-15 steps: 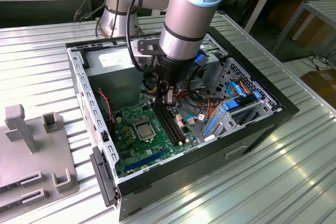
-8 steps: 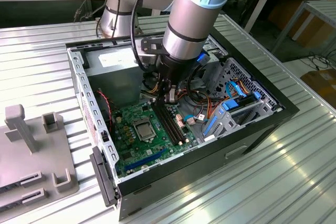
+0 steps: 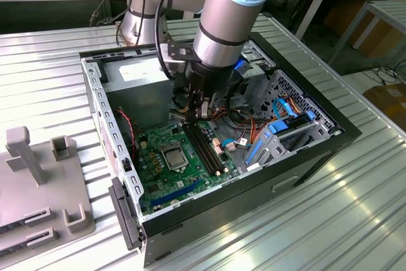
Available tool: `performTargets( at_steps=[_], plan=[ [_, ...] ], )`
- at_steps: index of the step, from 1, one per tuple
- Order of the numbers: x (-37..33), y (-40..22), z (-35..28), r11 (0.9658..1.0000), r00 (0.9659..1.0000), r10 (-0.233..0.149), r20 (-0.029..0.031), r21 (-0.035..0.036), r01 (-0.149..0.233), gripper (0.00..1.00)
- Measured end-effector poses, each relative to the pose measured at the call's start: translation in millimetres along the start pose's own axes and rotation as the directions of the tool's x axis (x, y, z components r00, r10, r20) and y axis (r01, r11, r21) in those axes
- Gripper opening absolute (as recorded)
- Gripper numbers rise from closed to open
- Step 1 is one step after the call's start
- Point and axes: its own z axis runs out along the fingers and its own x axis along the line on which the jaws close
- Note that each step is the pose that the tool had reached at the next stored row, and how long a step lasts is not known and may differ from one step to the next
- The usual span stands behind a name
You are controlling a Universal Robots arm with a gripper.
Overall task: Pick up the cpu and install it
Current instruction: 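Install the first cpu locking lever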
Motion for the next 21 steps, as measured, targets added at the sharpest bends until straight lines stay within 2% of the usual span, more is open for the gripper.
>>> performTargets(
  at_steps=[5,6,7,10,12,16,19,21],
  plan=[
    [-5.0,1.8,0.8,1.0000,1.0000,0.000,0.0015,-0.0006,0.000,0.11],
    [-6.0,2.1,1.4,1.0000,1.0000,0.000,0.0038,-0.0015,0.000,0.11],
    [-7.1,2.5,2.5,1.0000,1.0000,0.000,0.0097,-0.0036,0.000,0.11],
    [-8.5,3.0,4.3,1.0000,0.9998,-0.001,0.0206,-0.0077,0.001,0.11],
    [-8.7,3.2,5.1,1.0000,0.9997,-0.001,0.0243,-0.0090,0.001,0.11],
    [-7.7,6.1,6.5,1.0000,0.9997,-0.001,0.0254,-0.0094,0.001,0.11],
    [-8.5,6.4,10.0,0.9999,0.9995,-0.001,0.0314,-0.0116,0.001,0.11],
    [-9.0,6.6,11.1,0.9999,0.9995,0.003,0.0316,-0.0116,-0.003,0.11]
  ],
)
